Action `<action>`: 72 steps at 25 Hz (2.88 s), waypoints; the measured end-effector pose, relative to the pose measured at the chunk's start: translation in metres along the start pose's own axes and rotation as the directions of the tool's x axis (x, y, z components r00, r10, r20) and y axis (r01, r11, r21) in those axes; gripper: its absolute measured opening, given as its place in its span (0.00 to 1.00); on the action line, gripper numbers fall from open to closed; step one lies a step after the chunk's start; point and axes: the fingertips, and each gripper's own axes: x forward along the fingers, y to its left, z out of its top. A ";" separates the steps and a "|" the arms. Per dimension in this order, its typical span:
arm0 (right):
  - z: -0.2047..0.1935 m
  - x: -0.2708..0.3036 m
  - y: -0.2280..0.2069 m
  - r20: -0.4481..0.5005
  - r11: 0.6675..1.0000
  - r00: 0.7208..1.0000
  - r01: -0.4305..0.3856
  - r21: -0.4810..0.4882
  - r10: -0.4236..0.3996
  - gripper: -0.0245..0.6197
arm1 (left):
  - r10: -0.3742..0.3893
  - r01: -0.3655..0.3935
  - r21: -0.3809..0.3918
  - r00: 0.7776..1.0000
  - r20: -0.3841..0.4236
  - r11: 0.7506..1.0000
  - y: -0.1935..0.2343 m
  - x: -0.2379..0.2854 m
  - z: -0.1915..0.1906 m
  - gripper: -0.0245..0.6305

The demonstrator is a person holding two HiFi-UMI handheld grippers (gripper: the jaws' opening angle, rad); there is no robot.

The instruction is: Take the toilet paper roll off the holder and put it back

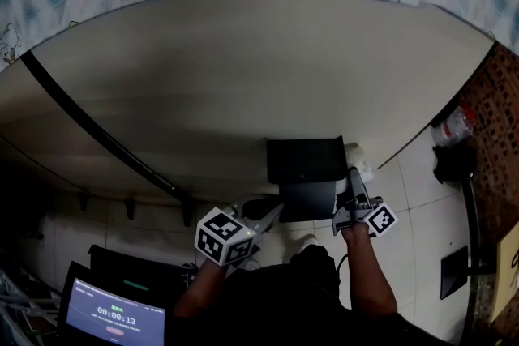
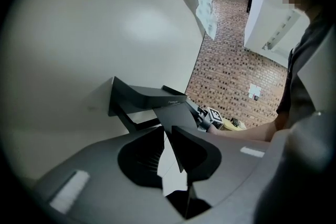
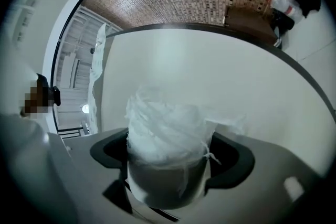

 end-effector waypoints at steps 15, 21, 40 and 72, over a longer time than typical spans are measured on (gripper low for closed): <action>-0.015 0.007 0.005 -0.021 0.996 0.997 -0.077 0.053 0.078 0.71 | -0.015 0.015 -0.009 1.000 -0.001 1.000 -0.001 0.000 0.000 0.14; -0.022 0.002 0.006 -0.082 0.994 0.992 -0.088 0.060 0.093 0.71 | -0.020 0.020 -0.021 1.000 0.003 1.000 -0.001 -0.001 0.000 0.13; -0.084 0.003 0.013 -0.391 0.985 0.905 -0.132 0.115 0.167 0.70 | -0.042 0.042 -0.018 0.999 -0.002 0.999 -0.002 -0.001 0.000 0.14; -0.123 0.004 0.007 -0.612 0.989 0.777 -0.128 0.078 0.149 0.73 | -0.027 0.027 -0.032 0.999 0.027 0.999 0.005 0.002 -0.003 0.14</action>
